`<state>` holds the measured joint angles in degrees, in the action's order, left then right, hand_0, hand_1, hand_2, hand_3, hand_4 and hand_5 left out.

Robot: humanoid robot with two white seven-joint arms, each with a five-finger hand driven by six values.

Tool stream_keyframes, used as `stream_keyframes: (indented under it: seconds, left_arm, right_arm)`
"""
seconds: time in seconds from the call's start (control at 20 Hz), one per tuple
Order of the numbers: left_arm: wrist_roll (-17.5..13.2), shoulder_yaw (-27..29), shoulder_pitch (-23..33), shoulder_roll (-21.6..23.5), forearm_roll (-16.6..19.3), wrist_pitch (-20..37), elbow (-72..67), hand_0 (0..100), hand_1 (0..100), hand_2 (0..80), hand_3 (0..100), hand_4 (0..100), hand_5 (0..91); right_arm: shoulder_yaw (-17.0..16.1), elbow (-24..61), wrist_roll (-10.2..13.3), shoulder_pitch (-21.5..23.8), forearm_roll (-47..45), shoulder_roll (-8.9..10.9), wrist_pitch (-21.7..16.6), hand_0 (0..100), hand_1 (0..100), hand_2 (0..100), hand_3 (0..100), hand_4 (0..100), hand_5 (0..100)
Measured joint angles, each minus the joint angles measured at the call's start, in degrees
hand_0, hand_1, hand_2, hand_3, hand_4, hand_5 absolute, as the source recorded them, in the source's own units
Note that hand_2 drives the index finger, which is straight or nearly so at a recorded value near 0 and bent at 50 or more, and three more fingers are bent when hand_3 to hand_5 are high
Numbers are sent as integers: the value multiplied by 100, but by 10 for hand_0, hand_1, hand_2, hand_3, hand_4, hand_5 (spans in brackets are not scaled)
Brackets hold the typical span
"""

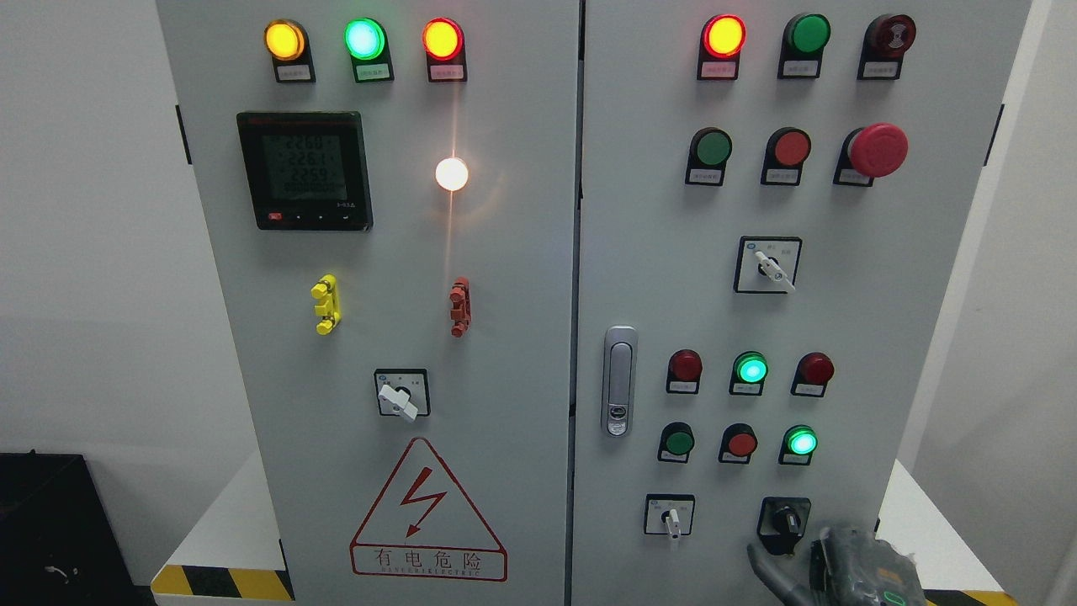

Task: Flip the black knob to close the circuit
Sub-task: 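Raise the right hand up to the black rotary knob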

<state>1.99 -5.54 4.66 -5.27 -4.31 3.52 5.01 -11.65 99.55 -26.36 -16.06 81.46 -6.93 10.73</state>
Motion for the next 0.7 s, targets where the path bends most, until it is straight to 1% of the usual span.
stream_keyframes:
  seconds: [0.7]
  left_arm:
    - [0,0,0,0,0,0,0,120,556,0,0,0,0]
  right_arm:
    - [-97,-146,-12,-104,9,33,0,0,0,893,1000,915,907]
